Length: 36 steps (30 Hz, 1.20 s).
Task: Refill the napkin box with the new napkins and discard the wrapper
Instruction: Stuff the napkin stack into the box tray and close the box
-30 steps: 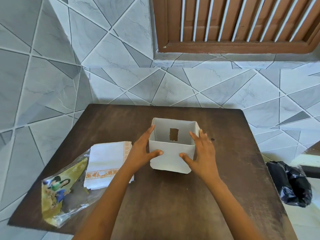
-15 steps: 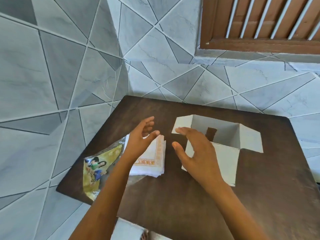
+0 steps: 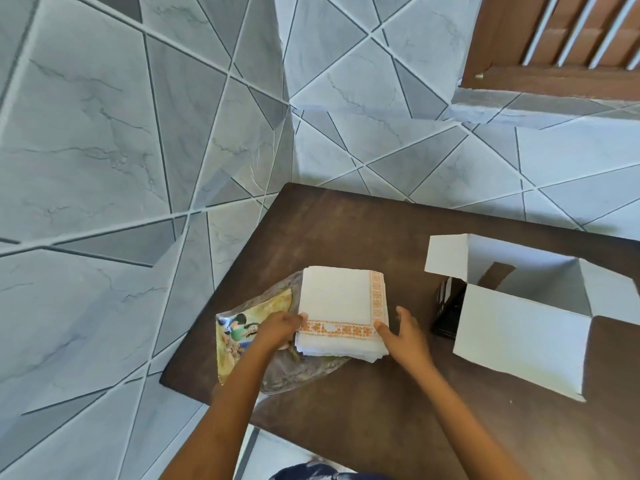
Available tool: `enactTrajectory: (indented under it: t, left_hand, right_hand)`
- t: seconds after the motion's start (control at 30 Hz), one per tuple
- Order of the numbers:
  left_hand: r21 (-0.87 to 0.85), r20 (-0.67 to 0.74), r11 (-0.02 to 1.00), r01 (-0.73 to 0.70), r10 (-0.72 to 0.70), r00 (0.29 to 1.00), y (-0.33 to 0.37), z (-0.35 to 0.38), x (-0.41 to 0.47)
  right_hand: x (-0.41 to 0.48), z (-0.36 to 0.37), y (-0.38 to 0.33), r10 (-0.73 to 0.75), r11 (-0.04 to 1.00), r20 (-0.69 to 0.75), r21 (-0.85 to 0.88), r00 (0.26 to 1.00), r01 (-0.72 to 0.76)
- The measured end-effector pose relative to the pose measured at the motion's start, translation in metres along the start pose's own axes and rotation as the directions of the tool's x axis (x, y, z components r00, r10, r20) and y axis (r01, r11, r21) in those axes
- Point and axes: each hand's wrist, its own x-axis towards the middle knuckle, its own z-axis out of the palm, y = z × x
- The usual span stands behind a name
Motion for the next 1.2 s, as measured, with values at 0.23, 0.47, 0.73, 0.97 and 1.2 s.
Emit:
enactTrajectory:
  t: [0.23,0.47,0.73,0.97,1.2]
  left_hand:
    - [-0.183,0.110,0.978,0.097,-0.078,0.991,0.005,0.007,0.016]
    - [-0.292,0.170,0.943,0.163,-0.117,0.979,0.004,0.006,0.021]
    - [-0.508,0.322,0.825,0.248,-0.084,0.943,0.015,-0.003,0.019]
    - [-0.477,0.142,0.878,0.039,0.033,0.989,0.050,-0.026,0.001]
    - [-0.438,0.043,0.890,-0.129,0.164,0.985,0.088,-0.047,-0.013]
  right_hand:
    - [0.016,0.020,0.006,0.192,0.915,0.072,0.348,0.979,-0.205]
    - [0.021,0.016,-0.006,0.219,0.829,0.125,0.500,0.968,-0.252]
    - [0.016,0.010,-0.026,0.190,0.744,0.119,0.631,0.975,-0.222]
    - [0.000,-0.006,-0.041,0.112,0.704,0.134,0.688,0.985,-0.174]
    - [-0.013,-0.003,-0.051,-0.681,0.649,-0.026,-0.484,0.732,0.587]
